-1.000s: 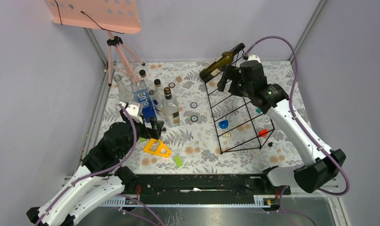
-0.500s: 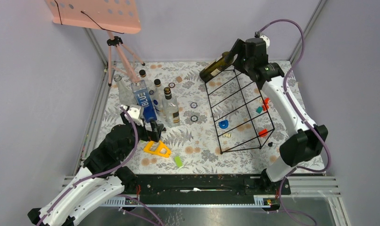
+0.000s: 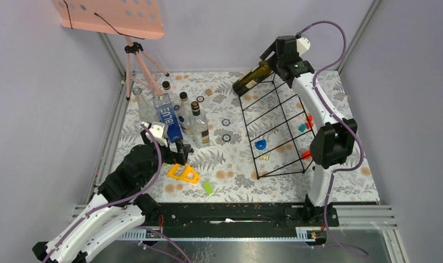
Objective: Take the wine bottle off the wine rack
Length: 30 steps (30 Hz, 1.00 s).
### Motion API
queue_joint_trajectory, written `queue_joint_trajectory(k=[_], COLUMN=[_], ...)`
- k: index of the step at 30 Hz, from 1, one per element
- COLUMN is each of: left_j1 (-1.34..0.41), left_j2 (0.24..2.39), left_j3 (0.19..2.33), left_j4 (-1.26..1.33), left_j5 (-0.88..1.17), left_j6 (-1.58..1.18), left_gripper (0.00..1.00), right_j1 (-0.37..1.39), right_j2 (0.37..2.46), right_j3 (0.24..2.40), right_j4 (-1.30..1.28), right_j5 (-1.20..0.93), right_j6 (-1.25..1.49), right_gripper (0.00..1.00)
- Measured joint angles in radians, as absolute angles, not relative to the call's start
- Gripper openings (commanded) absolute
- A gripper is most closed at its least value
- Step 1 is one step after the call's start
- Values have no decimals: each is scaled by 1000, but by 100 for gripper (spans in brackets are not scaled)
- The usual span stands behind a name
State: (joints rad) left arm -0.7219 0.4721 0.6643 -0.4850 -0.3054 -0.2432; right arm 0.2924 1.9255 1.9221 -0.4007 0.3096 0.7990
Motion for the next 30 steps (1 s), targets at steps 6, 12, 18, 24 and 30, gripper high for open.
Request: queue_joint_trajectory(k=[6,12,18,24,30], left_j1=[-722,-722,-722,-722,-722], left_j2=[472,464,464,464,464], left_j3=[660,660,660,660,660], left_j4=[-485,-485,-485,-485,-485], left_j5=[-308,-315,-319,-319,-319], left_j6=[-243,-243,-242,-242,-242], left_gripper=[99,99,99,99,99], right_j1=[292,292,292,292,288], right_j2=[2027,2128,2196,2226,2275], right_j3=[2040,2178,2257,2278,2317], right_j4=[-437,-480,-530,-551,-547], right_j5=[379,415,458,482,482], right_j6=[832,836,836,836,834], right_gripper=[85,84,84,84,84])
